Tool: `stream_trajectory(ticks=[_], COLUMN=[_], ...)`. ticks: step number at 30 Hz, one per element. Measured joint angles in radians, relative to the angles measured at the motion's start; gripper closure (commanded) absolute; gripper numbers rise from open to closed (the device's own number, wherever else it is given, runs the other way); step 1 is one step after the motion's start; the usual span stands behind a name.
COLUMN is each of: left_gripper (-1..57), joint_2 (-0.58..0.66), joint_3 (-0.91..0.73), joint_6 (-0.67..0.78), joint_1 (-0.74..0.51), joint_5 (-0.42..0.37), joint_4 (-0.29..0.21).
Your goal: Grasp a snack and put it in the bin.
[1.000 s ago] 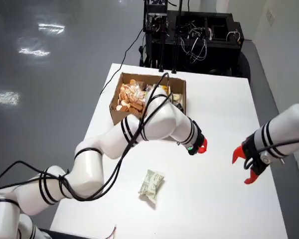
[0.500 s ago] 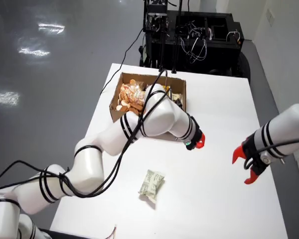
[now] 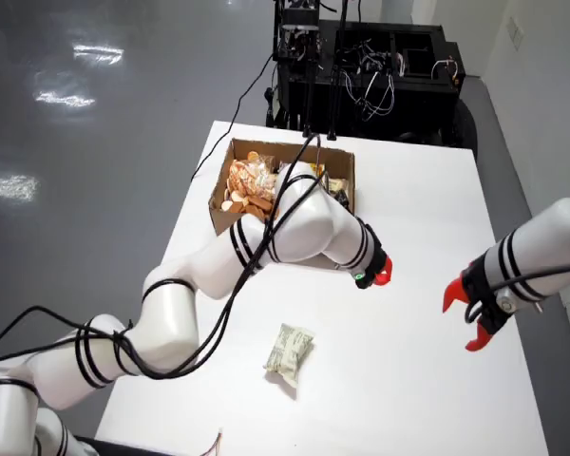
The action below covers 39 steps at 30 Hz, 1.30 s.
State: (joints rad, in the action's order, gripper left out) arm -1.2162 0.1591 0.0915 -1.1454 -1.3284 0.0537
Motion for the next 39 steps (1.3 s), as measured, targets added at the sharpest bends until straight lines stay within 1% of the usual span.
stream_trajectory(ticks=[9,14,16,19,24,27,30,34,37,39], left_gripper=[56.9,56.9,55.9,51.4,43.3,36.8,29.7,21.5,17.6,16.2], joint_2=[0.000,0.000,0.000,0.000,0.004,0.013,0.045,0.126,0.199,0.265], joint_3=[-0.016,-0.082,-0.118,-0.168,-0.230,-0.259,-0.321,-0.478,-0.616,-0.732], joint_6=[-0.028,-0.025,-0.023,-0.037,-0.112,-0.158,-0.199,-0.260,-0.305,-0.345], joint_1=[0.014,0.049,0.064,0.081,0.090,0.094,0.102,0.120,0.137,0.149], joint_5=[-0.002,-0.004,-0.004,-0.004,-0.004,-0.004,-0.004,-0.002,0.005,0.025], joint_4=[0.000,0.000,0.000,0.000,0.001,0.001,0.002,0.003,0.003,0.003])
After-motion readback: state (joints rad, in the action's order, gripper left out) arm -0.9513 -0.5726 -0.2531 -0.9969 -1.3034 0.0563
